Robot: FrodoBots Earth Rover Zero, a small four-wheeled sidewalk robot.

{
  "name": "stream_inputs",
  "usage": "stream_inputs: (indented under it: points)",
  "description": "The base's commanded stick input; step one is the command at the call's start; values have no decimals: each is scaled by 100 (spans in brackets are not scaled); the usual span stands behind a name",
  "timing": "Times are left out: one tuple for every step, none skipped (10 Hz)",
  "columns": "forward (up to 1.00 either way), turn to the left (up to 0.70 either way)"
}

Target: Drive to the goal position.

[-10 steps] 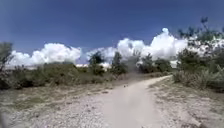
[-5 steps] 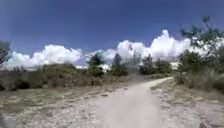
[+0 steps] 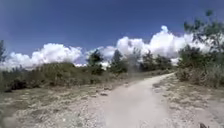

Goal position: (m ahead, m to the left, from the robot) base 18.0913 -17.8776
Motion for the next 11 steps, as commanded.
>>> stream_inputs:
  points:
    - [45, 2]
    - [45, 2]
    - [45, 2]
    - [45, 2]
    - [45, 2]
    - [45, 2]
    - [45, 2]
    - [45, 2]
    - [45, 2]
    - [45, 2]
    - [45, 2]
